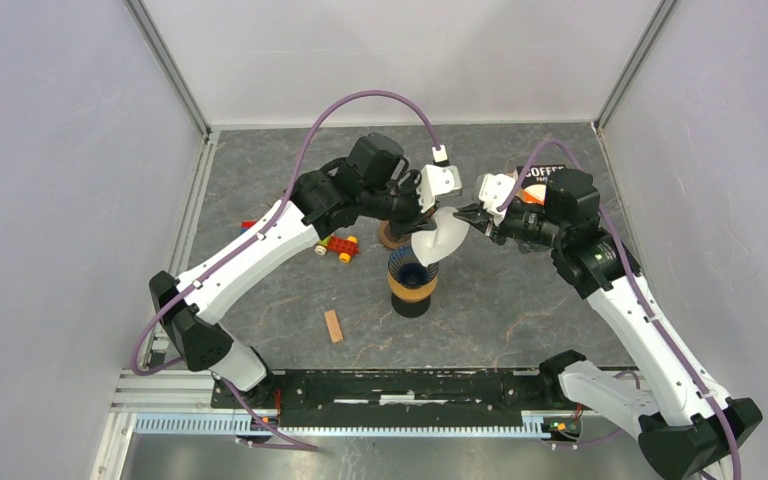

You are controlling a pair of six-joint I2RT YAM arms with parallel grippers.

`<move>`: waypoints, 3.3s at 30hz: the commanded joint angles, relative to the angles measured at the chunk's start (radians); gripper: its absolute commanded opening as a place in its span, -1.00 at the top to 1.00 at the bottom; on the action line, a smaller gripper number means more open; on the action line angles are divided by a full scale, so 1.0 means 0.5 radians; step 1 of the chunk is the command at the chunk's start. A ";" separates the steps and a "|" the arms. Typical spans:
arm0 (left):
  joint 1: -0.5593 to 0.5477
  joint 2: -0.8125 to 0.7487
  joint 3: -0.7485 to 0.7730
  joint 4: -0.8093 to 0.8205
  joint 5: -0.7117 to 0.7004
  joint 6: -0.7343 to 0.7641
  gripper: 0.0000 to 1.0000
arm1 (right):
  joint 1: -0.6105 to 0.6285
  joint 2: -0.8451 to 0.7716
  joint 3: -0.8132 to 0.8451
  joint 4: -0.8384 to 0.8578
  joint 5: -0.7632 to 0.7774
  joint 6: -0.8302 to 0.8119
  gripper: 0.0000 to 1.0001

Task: Place the coffee filter in the dripper
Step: Pick up the coffee filter from the coffee filter holder.

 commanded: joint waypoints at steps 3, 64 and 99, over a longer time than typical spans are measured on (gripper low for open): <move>-0.009 -0.069 -0.009 0.078 0.069 0.024 0.95 | -0.004 -0.018 0.041 0.046 -0.061 0.020 0.66; -0.034 0.007 0.026 0.007 -0.014 -0.035 0.95 | -0.001 0.005 -0.001 0.047 -0.200 0.028 0.63; -0.045 0.028 0.023 0.029 0.072 -0.041 0.96 | 0.020 0.055 -0.123 0.209 -0.183 0.183 0.52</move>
